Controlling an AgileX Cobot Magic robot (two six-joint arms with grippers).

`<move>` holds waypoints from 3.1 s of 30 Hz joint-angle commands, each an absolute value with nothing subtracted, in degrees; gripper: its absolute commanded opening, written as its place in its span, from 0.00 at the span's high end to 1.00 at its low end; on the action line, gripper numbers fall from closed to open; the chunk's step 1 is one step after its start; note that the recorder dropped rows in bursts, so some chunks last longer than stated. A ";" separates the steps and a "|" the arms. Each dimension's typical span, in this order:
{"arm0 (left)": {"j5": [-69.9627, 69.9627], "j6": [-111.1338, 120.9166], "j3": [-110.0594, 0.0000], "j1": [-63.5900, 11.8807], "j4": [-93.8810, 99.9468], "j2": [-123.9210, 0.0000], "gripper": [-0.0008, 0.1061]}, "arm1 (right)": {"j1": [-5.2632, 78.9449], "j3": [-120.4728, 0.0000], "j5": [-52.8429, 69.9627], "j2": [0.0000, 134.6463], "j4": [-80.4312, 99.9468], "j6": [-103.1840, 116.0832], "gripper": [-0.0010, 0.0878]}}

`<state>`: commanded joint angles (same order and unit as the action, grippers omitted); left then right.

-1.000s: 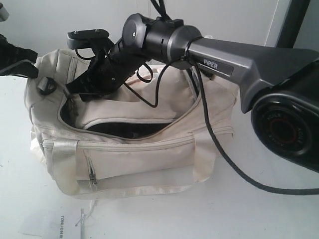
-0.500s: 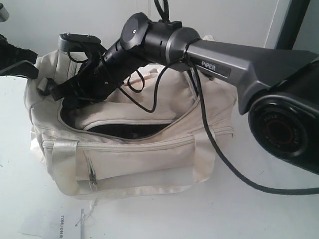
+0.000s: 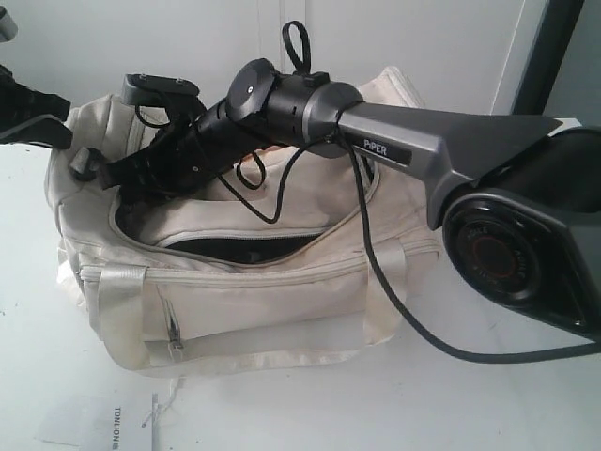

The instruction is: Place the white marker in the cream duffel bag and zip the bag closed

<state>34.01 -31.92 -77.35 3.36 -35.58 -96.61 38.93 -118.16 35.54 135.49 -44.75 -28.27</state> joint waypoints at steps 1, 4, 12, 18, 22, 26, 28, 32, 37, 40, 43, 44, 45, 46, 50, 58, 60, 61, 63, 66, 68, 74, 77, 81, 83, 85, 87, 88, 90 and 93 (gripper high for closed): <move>34.01 -31.92 -77.35 3.36 -35.58 -96.61 0.99 | 38.93 -118.16 35.11 135.49 -44.75 -28.27 0.85; 34.03 -32.15 -77.35 3.36 -35.58 -96.61 0.99 | 38.72 -118.16 35.94 135.35 -44.75 -28.27 0.99; 34.25 -32.38 -77.35 3.36 -35.58 -96.61 0.99 | 35.70 -118.16 43.98 131.51 -43.41 -28.27 0.99; 34.25 -32.38 -77.35 3.36 -35.58 -96.61 0.99 | 35.37 -118.16 46.31 130.95 -43.52 -28.27 0.99; 34.25 -32.48 -77.35 3.36 -35.58 -96.61 0.99 | 35.37 -118.16 48.04 130.95 -43.84 -28.27 0.99; 34.25 -33.16 -77.35 3.36 -35.58 -96.61 0.99 | 35.37 -118.16 50.09 130.88 -44.29 -28.27 0.99; 34.25 -33.16 -77.35 3.36 -35.58 -96.61 0.99 | 35.37 -118.16 51.66 130.88 -44.29 -28.27 0.99; 34.02 -33.17 -77.35 3.36 -35.58 -96.61 0.99 | 35.37 -118.16 54.60 130.80 -46.56 -31.56 0.99; 33.80 -32.48 -77.35 3.36 -35.84 -96.61 0.99 | 35.37 -118.16 50.57 130.52 -47.37 -33.07 0.99; 33.27 -32.22 -77.35 3.36 -36.89 -96.61 0.87 | 35.37 -118.16 47.92 130.52 -46.68 -33.07 0.99; 33.40 -32.22 -77.35 3.36 -37.48 -96.61 0.62 | 35.37 -118.16 45.37 130.52 -45.12 -33.07 0.99; 33.38 -32.22 -77.35 3.36 -37.48 -96.61 0.53 | 35.37 -118.16 44.87 130.52 -44.99 -33.07 0.99; 33.04 -32.22 -77.35 3.36 -37.60 -96.61 0.47 | 35.37 -118.16 44.47 130.52 -44.99 -33.07 0.99; 32.57 -32.22 -77.35 3.36 -37.60 -96.61 0.41 | 35.37 -118.16 43.87 130.52 -44.99 -33.30 0.99; 30.23 -31.91 -77.35 3.36 -38.72 -96.38 0.29 | 35.37 -118.16 42.82 130.52 -44.99 -35.49 0.99; 26.59 -35.22 -79.76 3.25 -49.70 -97.23 0.27 | 35.37 -118.16 42.09 130.52 -44.99 -38.69 0.99; 28.30 -38.05 -82.26 3.25 -52.73 -99.13 0.26 | 35.37 -118.16 42.09 130.52 -44.99 -38.84 0.99; 29.25 -38.20 -83.38 3.25 -52.85 -100.45 0.26 | 35.37 -118.16 41.88 130.52 -44.99 -38.84 0.99; 31.15 -38.20 -85.97 3.25 -52.85 -102.89 0.26 | 35.37 -118.16 41.65 130.52 -44.87 -38.84 0.99; 34.15 -38.33 -88.44 3.25 -52.71 -105.64 0.26 | 35.37 -118.16 41.66 130.52 -44.74 -38.84 0.99; 34.44 -39.07 -89.10 3.03 -52.62 -106.82 0.26 | 35.37 -118.16 41.66 130.52 -44.74 -38.94 0.99; 33.67 -43.71 -89.48 1.88 -50.69 -108.90 0.29 | 35.37 -118.16 41.66 130.52 -44.74 -40.04 0.99; 31.75 -45.21 -89.48 1.22 -50.68 -109.75 0.41 | 35.37 -118.16 41.52 130.52 -44.74 -40.20 0.99; 29.19 -45.21 -89.48 0.84 -49.48 -110.82 0.55 | 35.37 -118.16 41.52 130.52 -44.74 -40.34 0.99; 27.68 -46.09 -89.48 0.72 -49.13 -111.39 0.63 | 35.37 -118.16 41.31 130.52 -44.74 -40.33 0.99; 26.85 -46.42 -89.48 0.58 -49.13 -111.74 0.80 | 35.37 -118.16 41.31 130.52 -44.74 -40.33 0.99; 26.50 -46.89 -89.48 0.58 -49.13 -111.66 0.99 | 35.37 -118.16 41.66 130.52 -44.74 -40.33 0.99; 26.49 -46.90 -89.48 0.58 -49.13 -111.66 0.99 | 35.37 -118.16 41.84 130.52 -44.74 -40.33 0.99; 26.49 -46.78 -89.48 0.58 -49.13 -111.66 0.99 | 35.37 -118.16 42.19 130.52 -44.74 -40.33 0.99; 26.60 -46.12 -89.48 0.58 -49.13 -111.66 0.99 | 35.48 -118.16 43.03 130.52 -44.74 -40.33 0.99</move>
